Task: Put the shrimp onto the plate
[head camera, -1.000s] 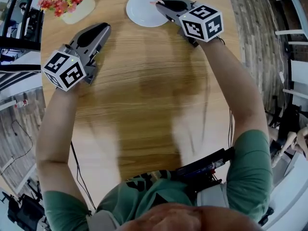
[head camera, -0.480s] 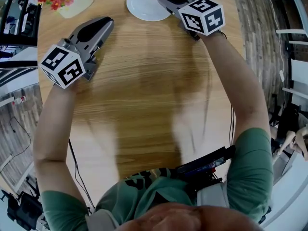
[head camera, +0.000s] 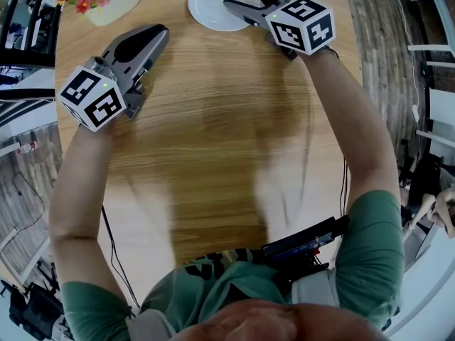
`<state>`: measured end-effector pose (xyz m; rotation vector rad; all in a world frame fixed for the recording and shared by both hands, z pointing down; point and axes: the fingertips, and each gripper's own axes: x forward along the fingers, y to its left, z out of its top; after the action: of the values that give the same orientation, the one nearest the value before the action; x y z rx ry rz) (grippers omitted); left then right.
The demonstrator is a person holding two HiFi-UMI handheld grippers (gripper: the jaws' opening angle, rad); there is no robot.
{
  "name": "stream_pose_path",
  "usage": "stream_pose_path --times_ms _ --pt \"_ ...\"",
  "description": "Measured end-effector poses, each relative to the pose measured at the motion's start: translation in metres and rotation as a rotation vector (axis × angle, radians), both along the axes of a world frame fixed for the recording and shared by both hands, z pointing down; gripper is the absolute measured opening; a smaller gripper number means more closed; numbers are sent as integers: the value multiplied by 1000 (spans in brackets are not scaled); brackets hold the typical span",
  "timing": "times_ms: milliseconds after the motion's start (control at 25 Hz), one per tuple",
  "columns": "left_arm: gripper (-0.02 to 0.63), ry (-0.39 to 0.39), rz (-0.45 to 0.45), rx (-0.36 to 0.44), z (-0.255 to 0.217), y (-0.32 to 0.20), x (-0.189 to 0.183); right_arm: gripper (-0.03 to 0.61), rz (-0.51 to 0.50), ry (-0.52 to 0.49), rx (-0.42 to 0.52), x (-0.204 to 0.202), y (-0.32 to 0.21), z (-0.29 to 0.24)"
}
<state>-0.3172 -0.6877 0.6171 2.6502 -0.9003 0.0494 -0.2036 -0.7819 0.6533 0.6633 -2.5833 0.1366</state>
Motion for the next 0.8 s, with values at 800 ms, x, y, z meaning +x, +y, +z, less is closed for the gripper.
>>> stream_pose_path --times_ms 800 --pt "49 16 -19 16 0 -1 -2 222 18 -11 -18 11 8 0"
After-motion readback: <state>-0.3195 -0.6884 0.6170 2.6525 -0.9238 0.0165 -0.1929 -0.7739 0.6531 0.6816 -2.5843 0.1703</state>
